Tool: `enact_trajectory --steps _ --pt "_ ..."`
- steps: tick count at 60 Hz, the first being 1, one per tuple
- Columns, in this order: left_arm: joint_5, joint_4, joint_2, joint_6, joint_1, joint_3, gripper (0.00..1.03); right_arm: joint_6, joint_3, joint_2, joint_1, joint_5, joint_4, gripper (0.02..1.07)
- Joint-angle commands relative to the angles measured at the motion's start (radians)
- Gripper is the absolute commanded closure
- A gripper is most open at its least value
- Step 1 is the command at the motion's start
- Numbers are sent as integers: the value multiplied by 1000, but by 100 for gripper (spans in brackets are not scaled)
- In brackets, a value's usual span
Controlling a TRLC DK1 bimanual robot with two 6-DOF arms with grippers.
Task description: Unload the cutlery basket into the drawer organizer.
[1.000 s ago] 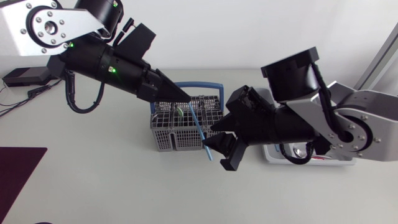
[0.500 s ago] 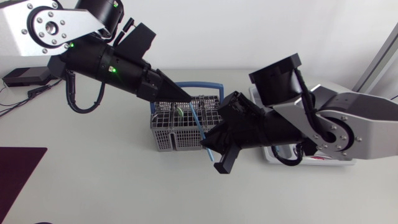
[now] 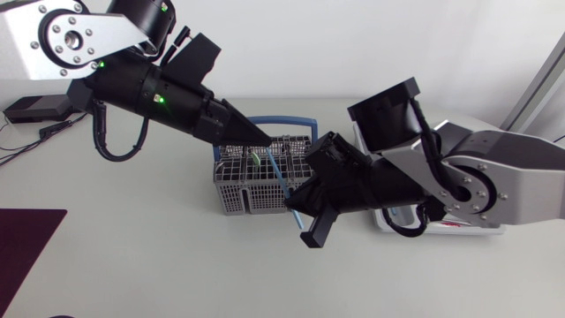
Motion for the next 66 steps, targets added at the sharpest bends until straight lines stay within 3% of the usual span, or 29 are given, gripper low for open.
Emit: enact_trajectory --steps 1,6,13,27,30,40,66 --pt "14 14 15 -34 22 28 50 -8 15 -5 24 -10 -31 101" --pt "12 14 3 -44 48 46 19 -9 12 -16 24 -9 -46 101" --pt "14 14 -18 -60 103 72 6 -11 4 -33 18 -7 -63 101" --pt "6 23 -92 -34 233 82 6 -31 -21 -111 -57 -7 -115 101" --pt "-35 23 -110 -15 249 68 6 -34 -24 -134 -96 -12 -132 101" --pt "-293 27 -173 107 200 -29 6 -34 -28 -171 -234 -33 -170 101" --pt "-635 101 -184 147 23 -190 7 48 59 68 -573 8 -182 101"
